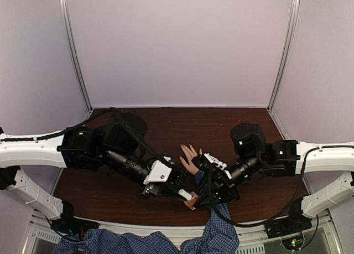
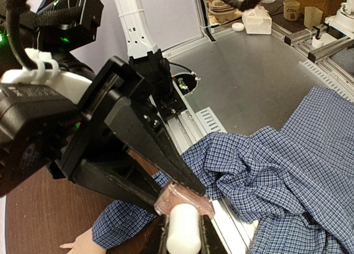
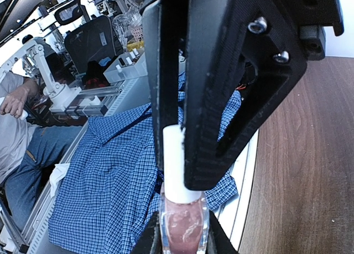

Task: Paint the nails
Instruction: Unscrew the cap of the nail polish bottle.

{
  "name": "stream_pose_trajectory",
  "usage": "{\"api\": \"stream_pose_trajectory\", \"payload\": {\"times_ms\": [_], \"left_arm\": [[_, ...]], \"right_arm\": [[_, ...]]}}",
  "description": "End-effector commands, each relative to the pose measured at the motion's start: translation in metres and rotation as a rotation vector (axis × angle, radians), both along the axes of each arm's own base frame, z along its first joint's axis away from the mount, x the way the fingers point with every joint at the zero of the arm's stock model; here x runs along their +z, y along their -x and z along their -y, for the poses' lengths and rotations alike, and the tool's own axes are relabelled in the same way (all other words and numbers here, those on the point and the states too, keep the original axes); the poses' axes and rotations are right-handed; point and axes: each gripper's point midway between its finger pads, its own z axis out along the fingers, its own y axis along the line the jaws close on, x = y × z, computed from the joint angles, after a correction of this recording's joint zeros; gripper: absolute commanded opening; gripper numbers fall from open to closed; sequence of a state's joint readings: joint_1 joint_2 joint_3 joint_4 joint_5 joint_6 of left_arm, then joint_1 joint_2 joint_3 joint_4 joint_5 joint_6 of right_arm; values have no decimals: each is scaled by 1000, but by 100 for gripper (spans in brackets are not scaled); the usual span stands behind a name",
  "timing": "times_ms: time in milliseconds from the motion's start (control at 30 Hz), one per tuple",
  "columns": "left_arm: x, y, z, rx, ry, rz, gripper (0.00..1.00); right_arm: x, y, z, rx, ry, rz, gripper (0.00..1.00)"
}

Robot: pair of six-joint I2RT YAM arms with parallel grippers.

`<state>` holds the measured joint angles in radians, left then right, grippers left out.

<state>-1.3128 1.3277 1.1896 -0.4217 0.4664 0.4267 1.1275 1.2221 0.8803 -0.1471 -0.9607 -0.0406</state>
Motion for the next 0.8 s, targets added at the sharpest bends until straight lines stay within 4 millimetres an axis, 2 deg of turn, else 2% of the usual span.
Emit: {"api": "stream_pose_trajectory", "payload": {"times_ms": [0,233,367,500,767], "left_arm": [[17,-9,7,63,42,1,0],[15,-24,15,170,28,-26,0],[14,-40,21,268,13,-31,0],[20,-44,27,309,25,-71,0],[19,-60,36,413,13,-110,0]], "right_arm": [[23,-15,-2,-94,-50,84,0],[29,-33,5,-211,-54,188,0],[31,-45,8,-283,-53,240,0],[30,-61,11,-368,-36,294,0],[40,-78,19,-475,-58,364,0]]}}
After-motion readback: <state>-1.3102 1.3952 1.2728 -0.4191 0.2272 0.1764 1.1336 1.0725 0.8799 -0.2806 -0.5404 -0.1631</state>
